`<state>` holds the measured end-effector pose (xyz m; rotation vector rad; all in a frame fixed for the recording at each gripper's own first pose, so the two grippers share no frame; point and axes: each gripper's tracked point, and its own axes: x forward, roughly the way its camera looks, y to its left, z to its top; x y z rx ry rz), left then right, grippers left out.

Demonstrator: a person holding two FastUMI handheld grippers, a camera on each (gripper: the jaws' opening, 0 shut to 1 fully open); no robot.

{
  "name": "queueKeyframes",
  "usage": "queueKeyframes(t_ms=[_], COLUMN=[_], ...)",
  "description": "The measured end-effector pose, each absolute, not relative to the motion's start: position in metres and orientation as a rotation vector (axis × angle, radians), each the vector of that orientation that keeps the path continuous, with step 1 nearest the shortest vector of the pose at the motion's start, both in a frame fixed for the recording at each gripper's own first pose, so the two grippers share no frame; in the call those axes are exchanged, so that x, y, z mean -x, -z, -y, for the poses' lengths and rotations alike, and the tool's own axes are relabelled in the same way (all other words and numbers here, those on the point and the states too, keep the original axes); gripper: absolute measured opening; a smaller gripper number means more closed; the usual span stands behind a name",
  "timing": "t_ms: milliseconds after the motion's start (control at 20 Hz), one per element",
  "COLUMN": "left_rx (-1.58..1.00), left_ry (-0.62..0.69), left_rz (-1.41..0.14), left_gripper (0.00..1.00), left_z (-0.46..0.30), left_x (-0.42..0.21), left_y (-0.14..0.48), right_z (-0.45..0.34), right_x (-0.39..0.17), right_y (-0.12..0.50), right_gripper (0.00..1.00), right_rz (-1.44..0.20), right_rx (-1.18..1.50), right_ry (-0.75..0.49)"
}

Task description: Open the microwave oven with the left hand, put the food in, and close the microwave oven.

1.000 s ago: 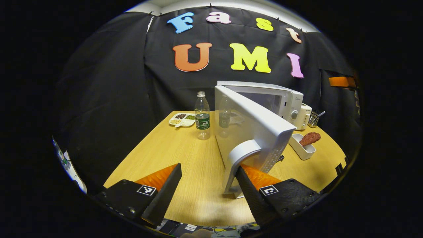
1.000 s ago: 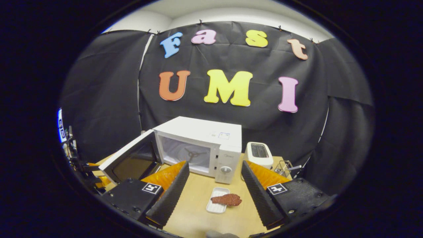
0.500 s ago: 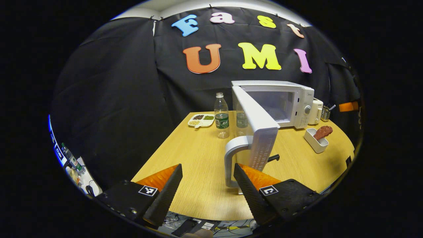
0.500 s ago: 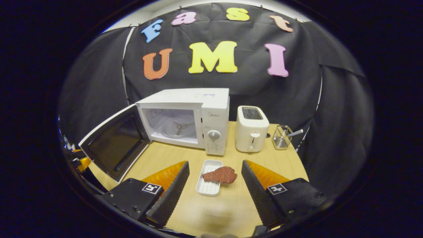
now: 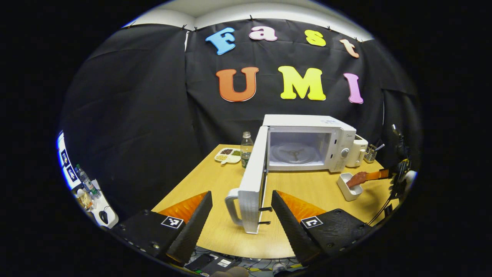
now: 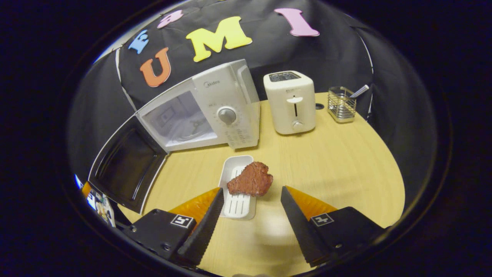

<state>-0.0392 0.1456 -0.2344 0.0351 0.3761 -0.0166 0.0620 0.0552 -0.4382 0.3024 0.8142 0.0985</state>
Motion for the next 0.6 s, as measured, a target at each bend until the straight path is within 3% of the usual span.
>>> queueKeyframes(t_ms=[100, 150, 200, 250, 300, 350, 450, 500, 550, 600], left_rx=[-0.029, -0.031, -0.031, -0.033, -0.043, -0.054, -0.064, -0.065, -0.071, -0.076], left_ry=[0.039, 0.043, 0.044, 0.047, 0.049, 0.045, 0.033, 0.025, 0.011, -0.002], left_rz=[-0.362, -0.353, -0.341, -0.333, -0.326, -0.322, -0.324, -0.328, -0.335, -0.345], left_gripper=[0.95, 0.95, 0.95, 0.95, 0.95, 0.95, 0.96, 0.96, 0.96, 0.96], left_z=[-0.119, -0.108, -0.098, -0.089, -0.08, -0.073, -0.061, -0.056, -0.054, -0.052], left_x=[0.035, 0.031, 0.029, 0.027, 0.025, 0.022, 0.021, 0.021, 0.022, 0.024], left_y=[0.217, 0.209, 0.201, 0.194, 0.189, 0.186, 0.181, 0.18, 0.181, 0.182], right_z=[-0.058, -0.061, -0.064, -0.066, -0.067, -0.069, -0.07, -0.072, -0.073, -0.072], right_x=[-0.074, -0.08, -0.083, -0.089, -0.092, -0.093, -0.093, -0.093, -0.09, -0.092], right_y=[0.451, 0.455, 0.457, 0.458, 0.46, 0.462, 0.467, 0.47, 0.471, 0.471], right_gripper=[0.95, 0.82, 0.82, 0.9, 0.75, 0.76, 0.46, 0.43, 0.56, 0.37], right_rz=[-0.841, -0.854, -0.859, -0.863, -0.871, -0.886, -0.919, -0.933, -0.943, -0.948], right_rx=[-0.35, -0.385, -0.414, -0.433, -0.448, -0.458, -0.466, -0.473, -0.488, -0.499], right_ry=[-0.132, -0.148, -0.171, -0.191, -0.204, -0.219, -0.245, -0.261, -0.278, -0.286])
